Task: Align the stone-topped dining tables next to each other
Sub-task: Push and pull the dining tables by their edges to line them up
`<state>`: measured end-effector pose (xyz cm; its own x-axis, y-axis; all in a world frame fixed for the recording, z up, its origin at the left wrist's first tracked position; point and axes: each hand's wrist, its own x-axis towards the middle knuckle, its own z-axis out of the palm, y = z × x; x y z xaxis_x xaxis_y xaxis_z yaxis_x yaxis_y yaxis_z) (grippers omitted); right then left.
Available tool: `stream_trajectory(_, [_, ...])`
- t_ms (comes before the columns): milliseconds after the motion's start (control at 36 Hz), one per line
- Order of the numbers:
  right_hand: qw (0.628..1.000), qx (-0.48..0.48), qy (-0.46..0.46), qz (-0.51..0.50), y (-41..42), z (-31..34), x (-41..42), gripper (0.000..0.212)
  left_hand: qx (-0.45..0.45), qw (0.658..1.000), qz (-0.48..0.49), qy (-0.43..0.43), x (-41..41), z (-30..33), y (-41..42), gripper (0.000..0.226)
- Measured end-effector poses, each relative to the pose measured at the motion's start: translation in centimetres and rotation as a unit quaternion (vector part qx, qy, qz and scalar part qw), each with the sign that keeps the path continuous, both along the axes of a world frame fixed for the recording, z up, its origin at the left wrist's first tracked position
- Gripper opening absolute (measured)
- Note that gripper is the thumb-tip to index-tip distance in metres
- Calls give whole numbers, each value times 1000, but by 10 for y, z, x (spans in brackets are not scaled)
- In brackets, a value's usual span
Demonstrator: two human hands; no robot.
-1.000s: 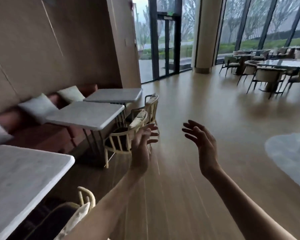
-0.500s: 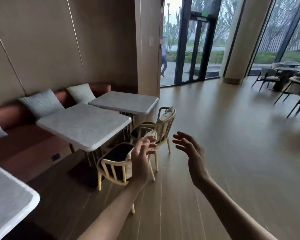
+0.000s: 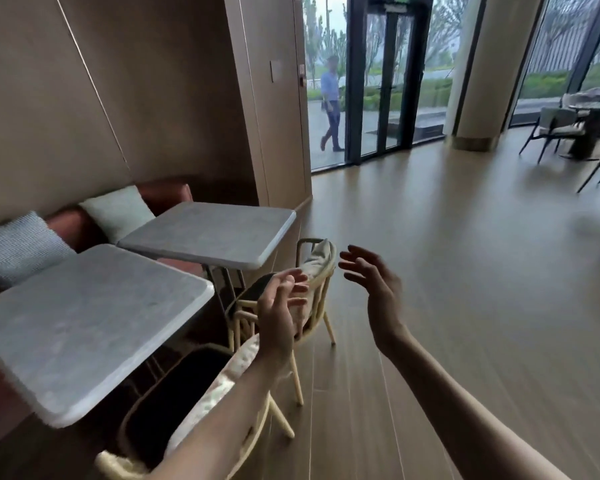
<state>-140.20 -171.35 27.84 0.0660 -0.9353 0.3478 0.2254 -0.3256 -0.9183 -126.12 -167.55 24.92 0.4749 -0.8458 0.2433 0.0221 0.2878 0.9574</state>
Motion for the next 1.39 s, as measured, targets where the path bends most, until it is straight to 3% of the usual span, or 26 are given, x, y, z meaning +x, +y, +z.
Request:
stream_trajectory(250, [997, -10, 60, 38, -221, 26, 2, 42, -3, 998, 50, -26, 8, 29, -216, 28])
stream_trajectory(444, [994, -34, 99, 39, -433, 8, 26, 24, -9, 996, 94, -9, 24, 6, -438, 38])
stream_trajectory(667, [987, -10, 148, 54, -666, 1, 84, 20, -8, 995, 98, 4, 49, 3, -687, 47])
stream_trajectory(778, [987, -4, 149, 61, -766, 16, 98, 27, -2, 992, 129, 3, 81, 17, -780, 30])
stream_trajectory(1000, [980, -25, 158, 121, -945, 8, 146, 49, 21, 979, 202, -21, 154, -9, -925, 30])
stream_trajectory(1194, [950, -23, 183, 251, -1096, -23, 233, 26, 71, 946, 313, -35, 238, -40, -1010, 37])
stream_trajectory(1278, [923, -25, 193, 330, -1139, -23, 272, 30, 90, 909, 408, 4, 283, -41, -1022, 26])
stream_trajectory(1389, [886, -29, 204, 416, -1175, -19, 328, 37, 120, 848, 514, 40, 319, -46, -1015, 39])
